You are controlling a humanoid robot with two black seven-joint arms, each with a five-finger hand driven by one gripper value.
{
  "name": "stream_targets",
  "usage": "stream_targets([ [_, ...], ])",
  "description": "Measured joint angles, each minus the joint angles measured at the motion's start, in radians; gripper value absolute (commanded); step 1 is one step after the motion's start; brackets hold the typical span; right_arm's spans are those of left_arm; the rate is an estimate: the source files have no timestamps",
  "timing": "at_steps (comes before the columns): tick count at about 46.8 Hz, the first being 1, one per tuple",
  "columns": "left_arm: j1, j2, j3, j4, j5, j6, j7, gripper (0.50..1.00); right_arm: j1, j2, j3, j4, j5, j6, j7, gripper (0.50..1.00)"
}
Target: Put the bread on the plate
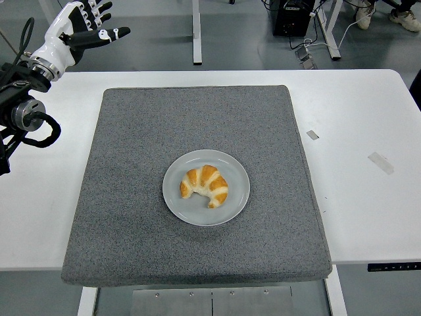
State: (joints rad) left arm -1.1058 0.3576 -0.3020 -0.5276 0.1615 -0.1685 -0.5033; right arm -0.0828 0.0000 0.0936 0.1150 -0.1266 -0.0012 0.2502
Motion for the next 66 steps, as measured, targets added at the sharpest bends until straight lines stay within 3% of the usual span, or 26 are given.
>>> stream_targets([
  [12, 0.059, 0.024, -0.087, 0.000, -0.055, -0.002, 0.068, 0.978, 0.000, 0.000, 0.000, 0.000, 0.000, 0.000, 0.000, 1.000],
  [33, 0.138, 0.041, -0.148, 0.000, -0.111, 0.008, 0.096, 0.977, 0.003, 0.000, 0.004, 0.014, 0.001, 0.006, 0.000, 1.000],
  [41, 0.158, -0.016, -0.147, 0.082, -0.111, 0.090, 0.100, 0.977, 0.004, 0.000, 0.003, 0.015, 0.001, 0.008, 0.001, 1.000],
  [49, 0.156, -0.079, -0.147, 0.148, -0.111, 0.122, 0.100, 0.977, 0.003, 0.000, 0.002, 0.014, 0.001, 0.008, 0.001, 1.000],
  [54, 0.159, -0.102, -0.158, 0.150, -0.112, 0.123, 0.089, 0.978, 0.003, 0.000, 0.002, 0.014, 0.001, 0.008, 0.000, 1.000],
  [66, 0.119, -0.149, -0.198, 0.149, -0.116, 0.059, 0.069, 0.981, 0.003, 0.000, 0.002, 0.015, -0.001, 0.007, 0.001, 1.000],
])
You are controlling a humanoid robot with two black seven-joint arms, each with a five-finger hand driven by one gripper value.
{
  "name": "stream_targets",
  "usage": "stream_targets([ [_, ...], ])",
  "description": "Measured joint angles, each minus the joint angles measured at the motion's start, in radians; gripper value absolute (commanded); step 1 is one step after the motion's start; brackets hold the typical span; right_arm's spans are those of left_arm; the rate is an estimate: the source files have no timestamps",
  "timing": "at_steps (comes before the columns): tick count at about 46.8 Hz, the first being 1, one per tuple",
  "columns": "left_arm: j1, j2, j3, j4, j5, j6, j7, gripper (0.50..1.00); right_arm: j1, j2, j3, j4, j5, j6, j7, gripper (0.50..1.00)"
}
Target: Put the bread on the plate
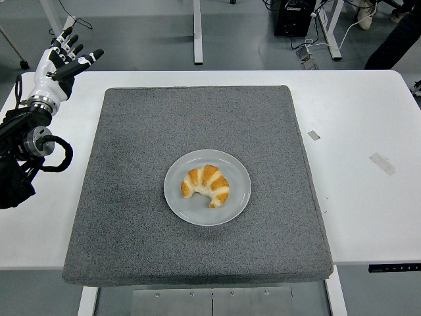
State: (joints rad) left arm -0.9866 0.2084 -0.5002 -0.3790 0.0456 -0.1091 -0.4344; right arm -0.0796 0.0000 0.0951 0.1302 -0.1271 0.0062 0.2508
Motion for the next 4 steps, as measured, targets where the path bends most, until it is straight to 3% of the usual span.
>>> stream_targets([
  [4, -0.008, -0.016, 0.002, -0.001, 0.003, -0.004, -0.001, 0.983, 0.000, 0.000, 0.000, 0.000, 0.000, 0.000, 0.000, 1.000],
])
